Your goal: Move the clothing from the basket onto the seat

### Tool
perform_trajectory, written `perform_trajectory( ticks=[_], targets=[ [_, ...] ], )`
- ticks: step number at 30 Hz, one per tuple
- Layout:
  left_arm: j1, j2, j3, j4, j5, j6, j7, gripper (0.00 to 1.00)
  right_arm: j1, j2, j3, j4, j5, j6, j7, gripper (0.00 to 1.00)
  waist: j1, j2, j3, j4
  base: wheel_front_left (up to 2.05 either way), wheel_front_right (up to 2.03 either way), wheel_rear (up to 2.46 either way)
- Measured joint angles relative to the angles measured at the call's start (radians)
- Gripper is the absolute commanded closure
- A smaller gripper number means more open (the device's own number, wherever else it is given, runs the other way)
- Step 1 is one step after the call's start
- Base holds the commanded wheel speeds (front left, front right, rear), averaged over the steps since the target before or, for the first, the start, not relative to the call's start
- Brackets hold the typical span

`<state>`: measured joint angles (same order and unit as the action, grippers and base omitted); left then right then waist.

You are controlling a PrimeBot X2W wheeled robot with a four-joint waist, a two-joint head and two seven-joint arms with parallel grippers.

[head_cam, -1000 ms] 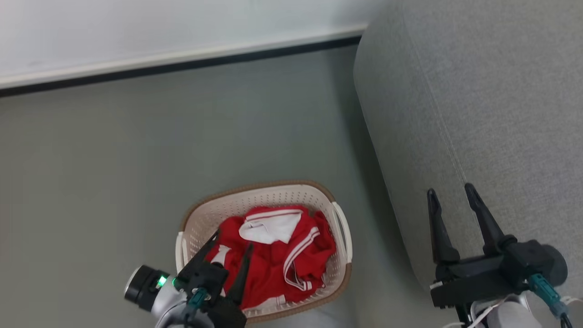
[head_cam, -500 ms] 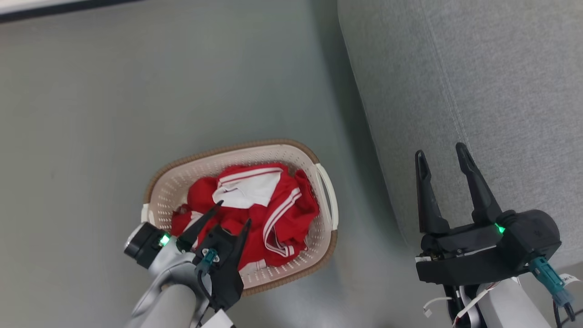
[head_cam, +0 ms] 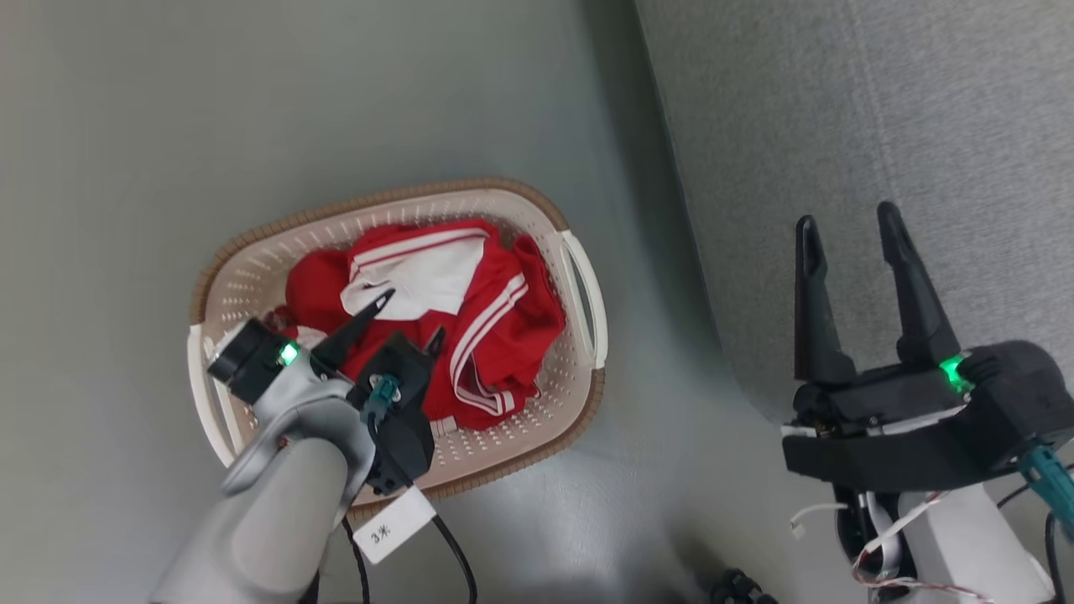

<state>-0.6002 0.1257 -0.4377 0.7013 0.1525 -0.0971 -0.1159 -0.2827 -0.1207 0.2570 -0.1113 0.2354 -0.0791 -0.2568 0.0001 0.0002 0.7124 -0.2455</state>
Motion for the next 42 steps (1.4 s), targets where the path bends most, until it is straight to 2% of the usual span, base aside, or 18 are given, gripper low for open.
perform_trajectory(
  ticks=[16, 23, 25, 26, 27, 28, 34, 42],
  targets=[
    [-0.208, 0.061, -0.009, 0.055, 0.071, 0.001, 0.013, 0.00, -0.138, 0.013, -0.043, -0.085, -0.026, -0.001, 0.000, 0.00, 0.0000, -0.0001, 0.226, -0.007, 0.00, 0.00, 0.00],
    [-0.258, 0.064, -0.027, 0.099, 0.104, 0.010, 0.014, 0.00, -0.173, 0.022, -0.044, -0.084, -0.038, 0.000, 0.000, 0.00, 0.0000, 0.0000, 0.306, -0.001, 0.00, 0.00, 0.00],
    [-0.268, 0.062, -0.027, 0.105, 0.105, 0.020, 0.007, 0.26, -0.181, 0.023, -0.044, -0.084, -0.045, 0.000, -0.001, 0.00, -0.0001, -0.0001, 0.323, 0.001, 0.00, 0.00, 0.00],
    [-0.275, 0.061, -0.027, 0.107, 0.106, 0.025, 0.007, 0.57, -0.184, 0.024, -0.044, -0.084, -0.047, 0.000, -0.002, 0.00, -0.0001, -0.0001, 0.329, 0.002, 0.00, 0.00, 0.00],
    [-0.283, 0.060, -0.027, 0.109, 0.106, 0.028, 0.004, 0.75, -0.186, 0.024, -0.044, -0.084, -0.050, 0.000, -0.002, 0.00, -0.0001, -0.0001, 0.335, 0.003, 0.00, 0.00, 0.00],
    [-0.289, 0.058, -0.028, 0.112, 0.107, 0.030, -0.003, 1.00, -0.190, 0.025, -0.044, -0.084, -0.051, 0.000, -0.004, 0.00, -0.0001, -0.0001, 0.340, 0.003, 0.00, 0.00, 0.00],
    [-0.301, 0.044, -0.027, 0.126, 0.111, 0.045, -0.040, 1.00, -0.218, 0.035, -0.037, -0.069, -0.052, 0.006, -0.004, 0.00, -0.0001, -0.0001, 0.349, 0.004, 0.00, 0.00, 0.00],
    [-0.293, -0.022, -0.003, 0.142, 0.054, 0.067, -0.107, 1.00, -0.226, 0.041, -0.033, -0.003, -0.057, 0.024, -0.004, 0.00, -0.0002, -0.0002, 0.311, 0.010, 0.00, 0.00, 0.00]
  ],
)
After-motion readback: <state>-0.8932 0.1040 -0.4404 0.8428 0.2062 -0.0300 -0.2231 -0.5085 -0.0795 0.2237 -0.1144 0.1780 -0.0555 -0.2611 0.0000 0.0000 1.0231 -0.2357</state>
